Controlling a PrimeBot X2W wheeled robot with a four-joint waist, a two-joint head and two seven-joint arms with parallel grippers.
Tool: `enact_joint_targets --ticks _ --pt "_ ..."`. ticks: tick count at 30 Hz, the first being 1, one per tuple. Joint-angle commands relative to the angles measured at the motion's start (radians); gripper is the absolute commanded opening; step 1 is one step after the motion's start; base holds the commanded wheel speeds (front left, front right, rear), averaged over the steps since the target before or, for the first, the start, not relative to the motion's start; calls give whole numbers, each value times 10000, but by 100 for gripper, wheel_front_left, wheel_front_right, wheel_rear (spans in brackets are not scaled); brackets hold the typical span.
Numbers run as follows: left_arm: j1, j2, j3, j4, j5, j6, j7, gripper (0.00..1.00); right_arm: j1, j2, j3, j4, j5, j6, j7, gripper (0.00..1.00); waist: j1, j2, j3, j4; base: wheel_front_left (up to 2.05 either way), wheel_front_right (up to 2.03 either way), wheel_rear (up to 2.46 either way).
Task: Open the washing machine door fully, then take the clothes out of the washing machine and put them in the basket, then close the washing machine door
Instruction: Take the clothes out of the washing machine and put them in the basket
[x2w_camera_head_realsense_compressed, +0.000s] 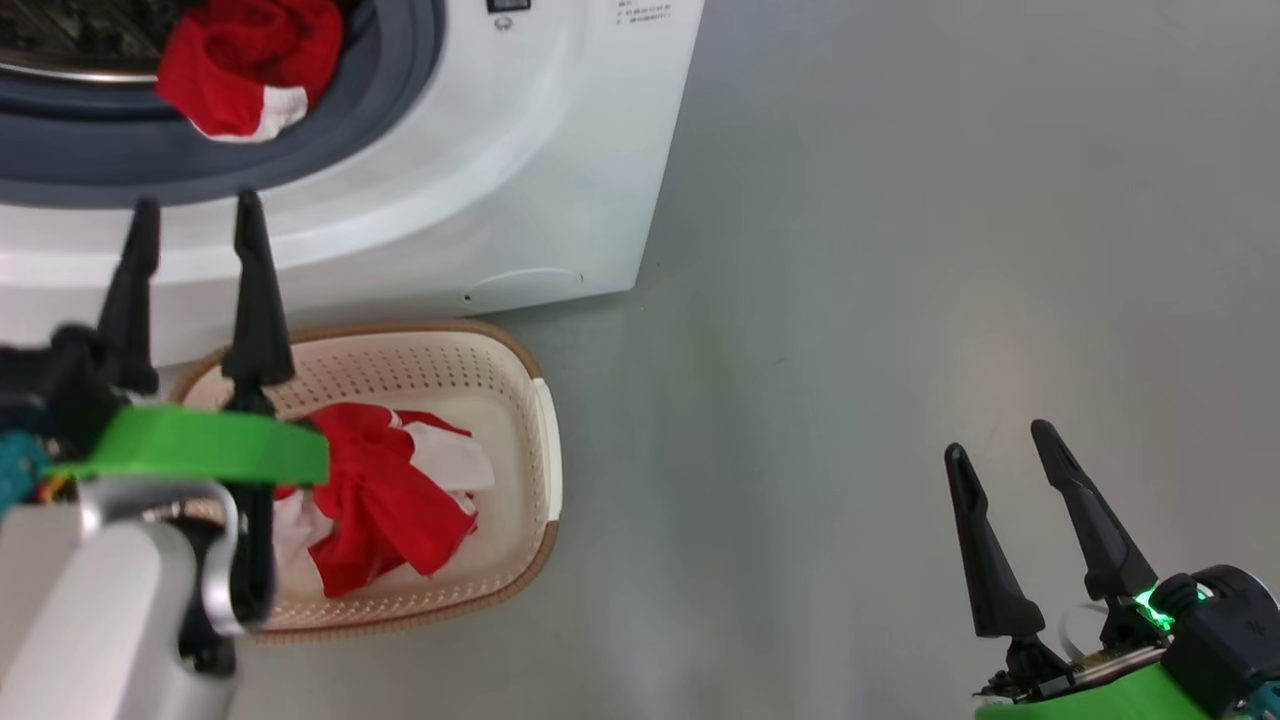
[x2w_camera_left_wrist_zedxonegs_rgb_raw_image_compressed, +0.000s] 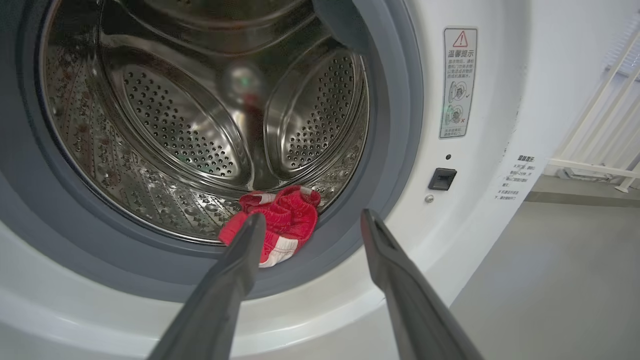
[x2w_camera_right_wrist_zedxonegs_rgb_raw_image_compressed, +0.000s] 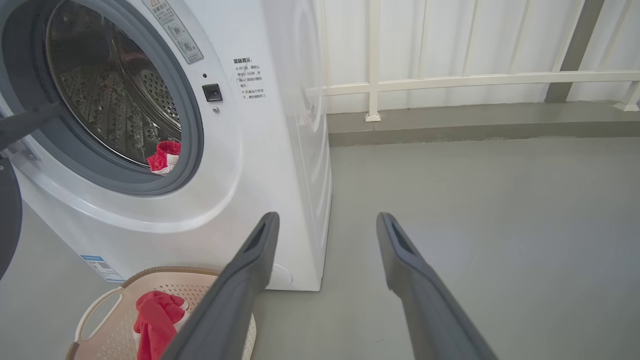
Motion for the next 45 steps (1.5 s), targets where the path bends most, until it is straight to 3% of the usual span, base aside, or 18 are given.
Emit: enact_joint_targets --ticks 1,12,27,41,45 --pt "-544 362 409 -13 -20 -158 86 100 -240 -99 266 -205 86 16 -121 100 0 0 289 -45 0 0 0" --pt "-2593 503 533 2048 -297 -591 662 100 -676 -99 478 -68 26 16 -144 100 0 0 1076 -151 0 0 0" --pt "-5535 239 515 5402 -721 -1362 962 100 -1179 -99 818 118 -68 16 -115 100 0 0 1938 -361 0 0 0" --pt "-7152 173 282 8012 -492 -1565 649 100 -1400 -152 1102 215 -76 16 -28 100 0 0 2276 -607 0 0 0" --pt "-7417 245 102 8798 -326 -1411 949 100 -1418 -180 1149 258 -53 16 -31 100 0 0 2272 -698 0 0 0"
